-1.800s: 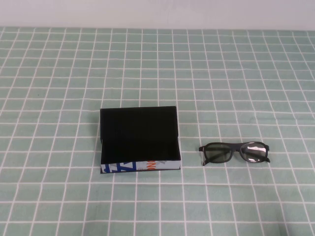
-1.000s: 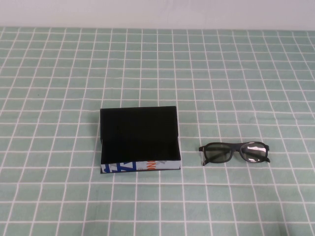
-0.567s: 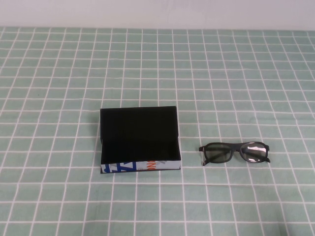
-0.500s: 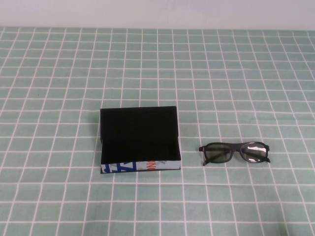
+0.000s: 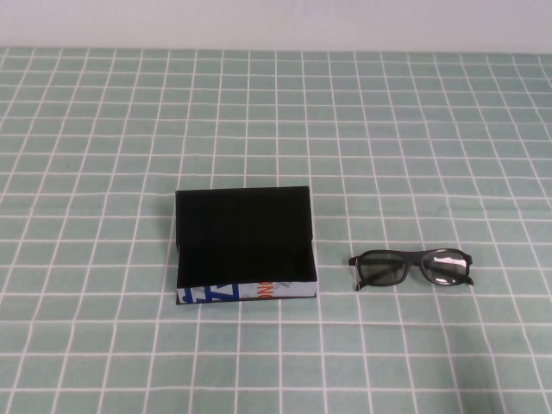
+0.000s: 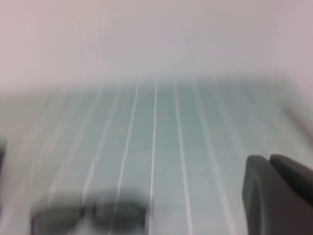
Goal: Return glasses to glasses case
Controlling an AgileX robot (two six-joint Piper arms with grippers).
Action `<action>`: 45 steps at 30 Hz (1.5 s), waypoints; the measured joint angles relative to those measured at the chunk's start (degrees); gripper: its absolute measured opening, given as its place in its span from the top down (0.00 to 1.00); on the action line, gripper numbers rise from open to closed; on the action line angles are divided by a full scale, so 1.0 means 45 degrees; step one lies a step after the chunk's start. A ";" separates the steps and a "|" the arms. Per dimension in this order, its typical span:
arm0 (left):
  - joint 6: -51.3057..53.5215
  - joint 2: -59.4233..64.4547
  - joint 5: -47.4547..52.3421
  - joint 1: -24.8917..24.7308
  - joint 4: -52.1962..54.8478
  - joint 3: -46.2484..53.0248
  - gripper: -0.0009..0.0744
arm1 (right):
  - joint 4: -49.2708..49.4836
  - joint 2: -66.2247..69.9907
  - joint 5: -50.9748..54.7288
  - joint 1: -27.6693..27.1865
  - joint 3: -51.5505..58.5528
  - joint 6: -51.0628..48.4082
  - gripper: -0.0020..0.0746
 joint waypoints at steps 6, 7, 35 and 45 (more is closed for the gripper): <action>0.0000 0.0000 -0.4223 0.0000 0.0000 0.0000 0.99 | 0.0051 0.0000 -0.4157 0.0000 0.0000 0.0000 0.99; 0.0000 0.0000 -0.4991 0.0000 0.0024 0.0000 0.99 | 0.0051 0.0000 -0.4755 0.0000 0.0000 0.0000 0.99; -0.0809 -0.0029 -0.9829 0.0000 -0.0197 -0.4161 0.99 | -0.0016 0.0000 -0.6384 0.0000 -0.4780 0.4204 0.99; -0.1421 0.2525 -0.0895 0.0000 -0.0279 -1.0223 0.99 | -0.0141 0.4016 0.0494 0.0000 -1.0364 0.4345 0.99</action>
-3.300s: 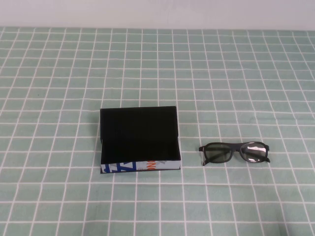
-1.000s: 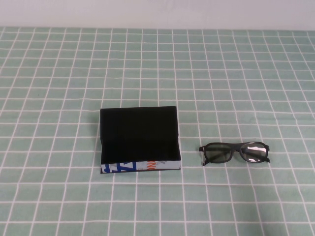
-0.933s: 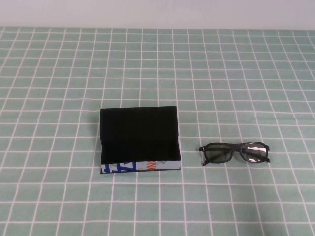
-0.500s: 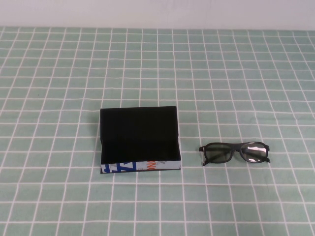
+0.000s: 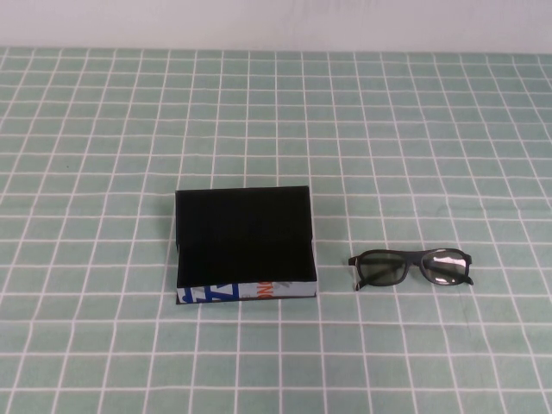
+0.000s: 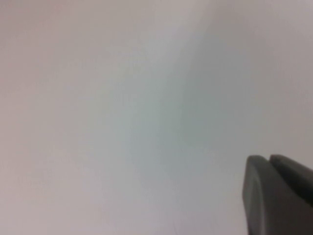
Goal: Return glasses to glasses case
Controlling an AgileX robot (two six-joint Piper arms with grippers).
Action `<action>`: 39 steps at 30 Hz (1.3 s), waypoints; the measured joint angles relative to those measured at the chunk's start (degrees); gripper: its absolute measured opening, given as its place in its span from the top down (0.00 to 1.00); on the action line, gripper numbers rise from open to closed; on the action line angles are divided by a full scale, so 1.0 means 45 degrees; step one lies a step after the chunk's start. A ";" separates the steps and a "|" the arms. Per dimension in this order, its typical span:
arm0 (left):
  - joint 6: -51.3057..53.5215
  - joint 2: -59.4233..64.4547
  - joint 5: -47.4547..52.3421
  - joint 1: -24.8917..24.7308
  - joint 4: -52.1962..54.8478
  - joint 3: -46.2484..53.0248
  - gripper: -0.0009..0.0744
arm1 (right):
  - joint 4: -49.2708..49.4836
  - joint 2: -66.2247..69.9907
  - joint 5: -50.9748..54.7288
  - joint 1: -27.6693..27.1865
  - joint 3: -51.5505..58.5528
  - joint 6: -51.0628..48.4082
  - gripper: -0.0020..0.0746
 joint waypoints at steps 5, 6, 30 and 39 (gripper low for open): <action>0.0113 0.1937 0.3848 0.0000 0.0552 -0.1117 0.99 | 0.0000 0.3352 0.3208 0.0000 -0.1068 -0.0742 0.99; 0.0130 0.2154 0.4173 0.0000 0.0742 -0.1117 0.99 | 0.0032 0.3775 0.3390 0.0000 -0.1068 -0.1072 0.99; 0.4543 0.9187 0.8260 0.0000 -0.3166 -0.0954 0.99 | 0.2287 1.4528 0.8319 0.3383 -0.5674 -1.3591 0.99; 0.8808 1.1173 0.8104 0.0000 -0.7293 -0.0954 0.99 | -0.0771 1.8130 1.1268 0.4679 -0.7508 -1.4295 0.99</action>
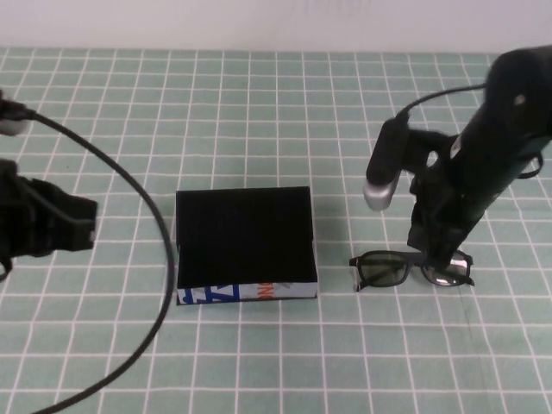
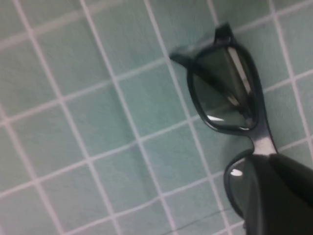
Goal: Return glasses to glasses case
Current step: Pick up the glasses from the table
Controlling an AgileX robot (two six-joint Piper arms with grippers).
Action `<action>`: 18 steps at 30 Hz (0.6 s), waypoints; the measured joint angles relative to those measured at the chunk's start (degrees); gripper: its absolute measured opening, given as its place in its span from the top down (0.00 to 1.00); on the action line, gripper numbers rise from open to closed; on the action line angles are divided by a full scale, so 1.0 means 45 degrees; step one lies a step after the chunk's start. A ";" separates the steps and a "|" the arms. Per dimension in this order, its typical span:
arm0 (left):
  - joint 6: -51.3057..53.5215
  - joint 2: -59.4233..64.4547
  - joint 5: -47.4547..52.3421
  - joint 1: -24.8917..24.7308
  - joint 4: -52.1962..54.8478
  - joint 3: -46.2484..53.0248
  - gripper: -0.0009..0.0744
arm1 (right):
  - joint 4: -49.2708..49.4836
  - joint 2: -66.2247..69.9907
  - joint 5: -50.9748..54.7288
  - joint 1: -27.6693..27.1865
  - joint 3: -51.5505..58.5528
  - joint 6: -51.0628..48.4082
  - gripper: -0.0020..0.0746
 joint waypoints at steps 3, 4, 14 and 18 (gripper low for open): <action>0.0471 0.0316 0.0070 0.0000 -0.0375 0.0000 0.99 | -0.0394 0.0630 -0.0024 0.0000 -0.0082 -0.0186 0.94; 0.0526 0.0343 0.0104 0.0000 -0.0407 0.0000 0.99 | -0.0456 0.0769 -0.0024 0.0000 -0.0082 -0.0235 0.91; 0.0737 0.0360 0.0433 0.0000 -0.0426 0.0000 0.99 | -0.0953 0.2003 -0.1755 0.0000 -0.0155 -0.0333 0.51; 0.0756 0.0360 0.0433 0.0000 -0.0426 0.0000 0.99 | -0.1028 0.2476 -0.2010 0.0000 -0.0155 -0.0333 0.49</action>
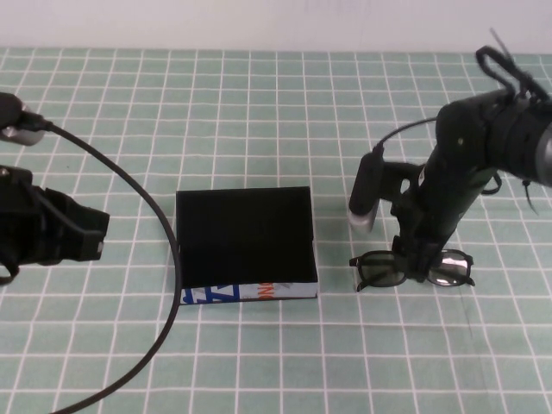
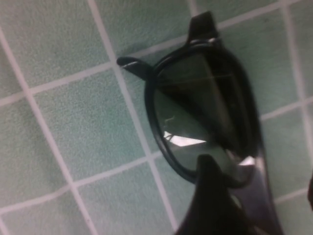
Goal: Return glasses to glasses case
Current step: Pick up the glasses from the table
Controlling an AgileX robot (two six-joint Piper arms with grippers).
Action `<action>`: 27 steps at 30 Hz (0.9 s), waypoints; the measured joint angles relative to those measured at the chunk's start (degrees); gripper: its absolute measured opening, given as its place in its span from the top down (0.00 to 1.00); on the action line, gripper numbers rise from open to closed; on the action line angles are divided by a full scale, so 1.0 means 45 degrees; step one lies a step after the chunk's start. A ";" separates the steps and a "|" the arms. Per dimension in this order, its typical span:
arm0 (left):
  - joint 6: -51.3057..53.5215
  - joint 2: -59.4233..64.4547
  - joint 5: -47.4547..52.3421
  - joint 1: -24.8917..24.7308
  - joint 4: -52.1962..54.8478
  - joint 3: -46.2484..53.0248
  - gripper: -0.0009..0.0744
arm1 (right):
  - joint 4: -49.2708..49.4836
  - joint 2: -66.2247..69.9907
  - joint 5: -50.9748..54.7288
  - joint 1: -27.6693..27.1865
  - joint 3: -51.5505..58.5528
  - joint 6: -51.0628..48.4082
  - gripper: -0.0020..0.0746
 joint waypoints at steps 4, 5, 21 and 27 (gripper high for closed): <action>0.0000 0.0000 0.0000 0.0000 0.0000 0.0000 0.99 | -0.0025 0.0371 -0.0024 0.0000 0.0000 0.0000 0.49; 0.0000 0.0000 0.0000 0.0000 0.0000 0.0000 0.99 | -0.0025 0.0405 -0.0024 0.0000 0.0000 0.0000 0.49; 0.0029 0.0000 0.0024 0.0000 0.0115 0.0000 0.99 | 0.0030 0.0238 0.0979 0.0000 -0.0129 -0.0029 0.94; 0.0001 0.0000 -0.0081 0.0052 0.0609 0.0000 0.99 | 0.0376 -0.0549 0.2146 0.0000 -0.0751 -0.0131 0.94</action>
